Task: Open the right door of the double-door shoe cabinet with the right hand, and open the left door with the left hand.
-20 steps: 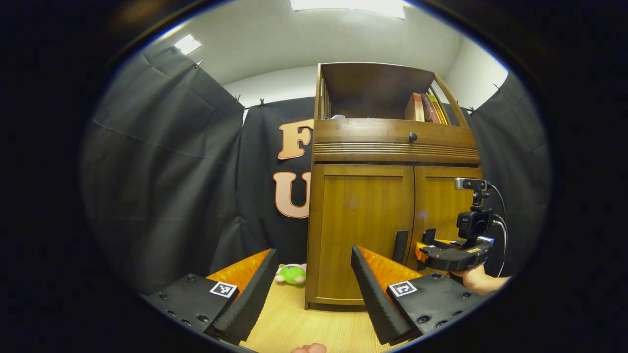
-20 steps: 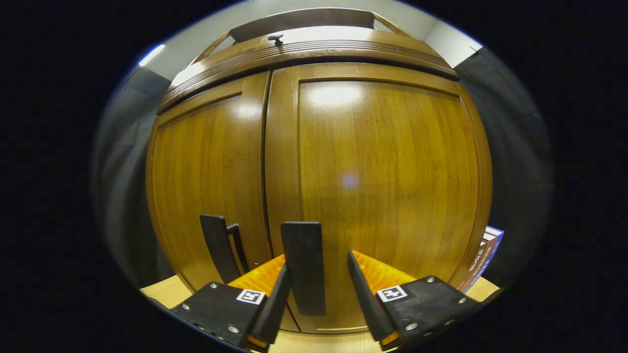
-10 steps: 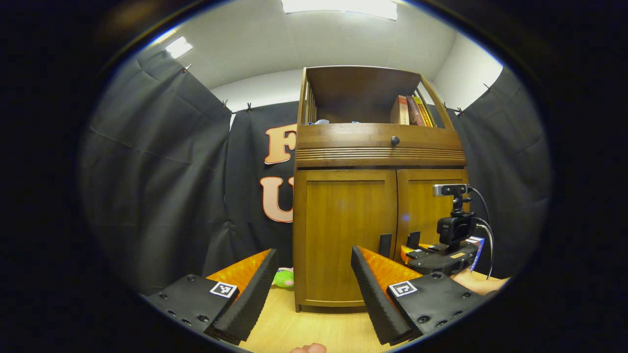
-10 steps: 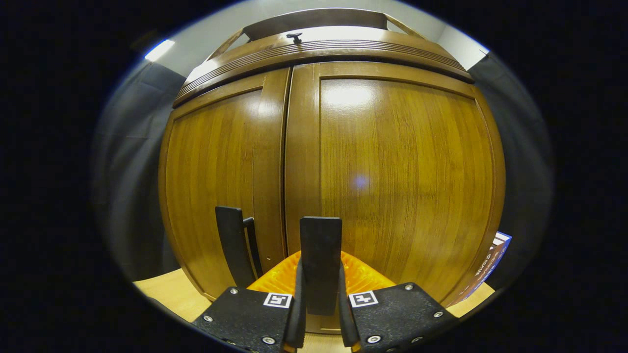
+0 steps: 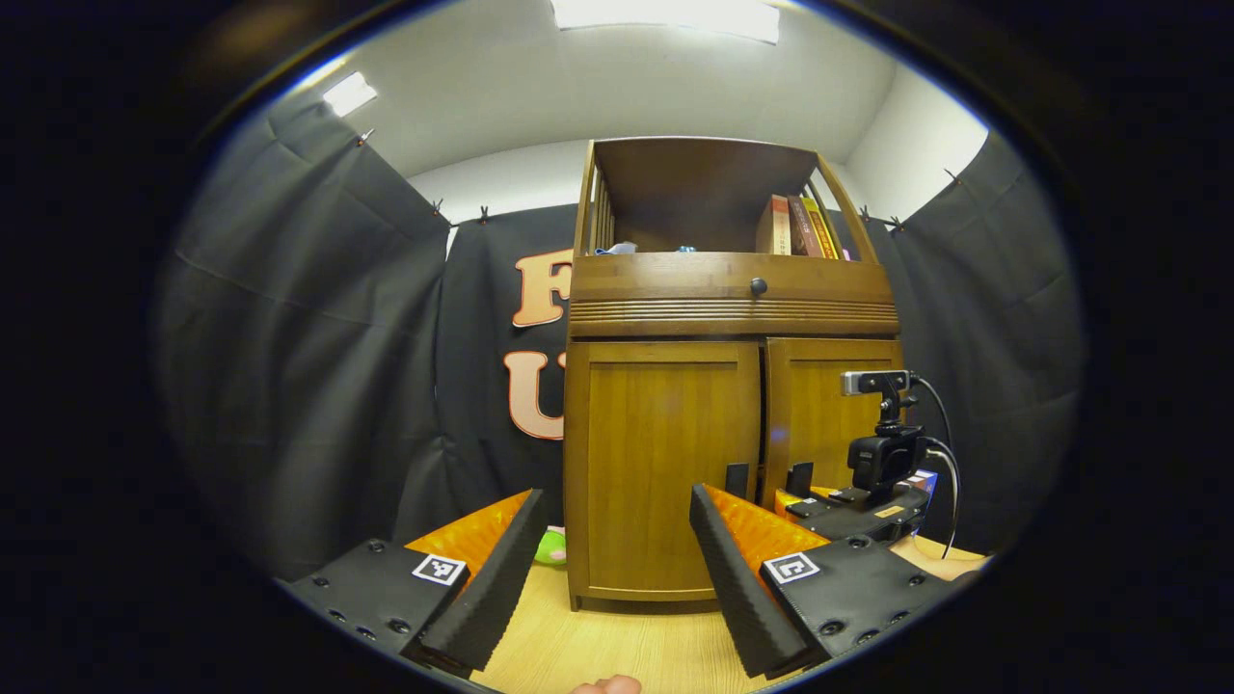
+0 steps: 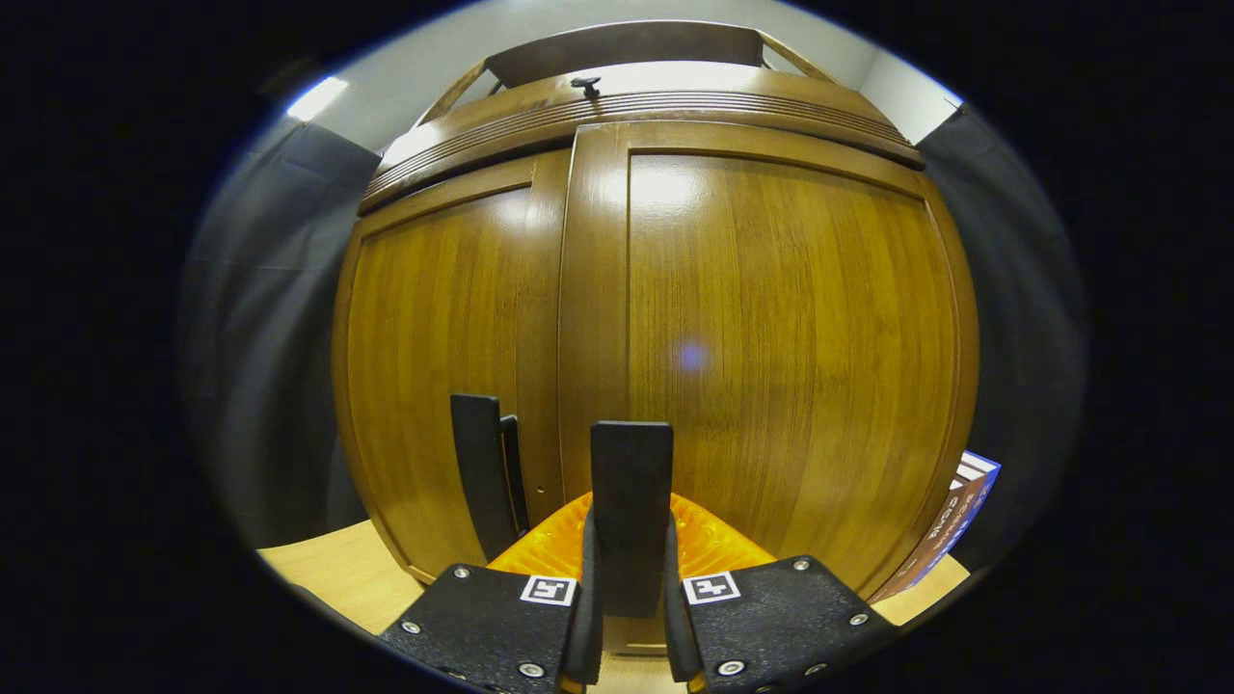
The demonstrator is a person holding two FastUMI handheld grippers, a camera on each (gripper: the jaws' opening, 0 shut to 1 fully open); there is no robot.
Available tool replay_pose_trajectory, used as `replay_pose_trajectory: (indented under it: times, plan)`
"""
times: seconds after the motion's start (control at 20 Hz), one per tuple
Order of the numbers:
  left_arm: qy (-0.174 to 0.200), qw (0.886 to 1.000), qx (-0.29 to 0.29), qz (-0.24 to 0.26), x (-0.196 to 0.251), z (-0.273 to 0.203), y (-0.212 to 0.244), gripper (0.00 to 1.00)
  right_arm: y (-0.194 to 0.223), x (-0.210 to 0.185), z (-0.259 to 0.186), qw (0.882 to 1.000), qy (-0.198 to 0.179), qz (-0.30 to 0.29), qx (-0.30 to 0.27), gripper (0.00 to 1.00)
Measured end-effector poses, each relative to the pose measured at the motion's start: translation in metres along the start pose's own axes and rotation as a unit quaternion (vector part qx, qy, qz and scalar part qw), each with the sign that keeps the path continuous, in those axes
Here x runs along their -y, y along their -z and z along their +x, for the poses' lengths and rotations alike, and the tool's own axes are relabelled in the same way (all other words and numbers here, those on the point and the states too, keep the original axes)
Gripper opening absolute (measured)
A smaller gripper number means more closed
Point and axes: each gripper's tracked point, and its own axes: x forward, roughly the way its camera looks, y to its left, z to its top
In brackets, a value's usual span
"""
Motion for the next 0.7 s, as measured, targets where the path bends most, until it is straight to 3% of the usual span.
replay_pose_trajectory:
  times: [0.05, 0.35, 0.4, 0.45, 0.7]
  plan:
    - [0.002, 1.0, -0.002, 0.001, 0.002, -0.001, 0.001, 0.94, 0.0, 0.0, -0.005, 1.0, -0.003, 0.001, 0.003, 0.17]
    - [0.013, 1.0, -0.013, -0.01, 0.017, -0.004, 0.005, 0.96, 0.001, 0.007, -0.038, 1.0, -0.008, -0.002, 0.012, 0.17]
    - [0.014, 1.0, -0.013, -0.008, 0.02, -0.004, 0.005, 0.94, 0.001, 0.008, -0.042, 1.0, -0.007, -0.002, 0.013, 0.36]
    - [0.015, 1.0, -0.013, -0.007, 0.022, -0.003, 0.006, 0.94, 0.001, 0.009, -0.048, 1.0, -0.007, -0.002, 0.015, 0.27]
    - [0.021, 1.0, -0.01, -0.008, 0.036, -0.001, 0.006, 0.98, 0.003, 0.012, -0.081, 1.0, -0.007, -0.004, 0.014, 0.27]
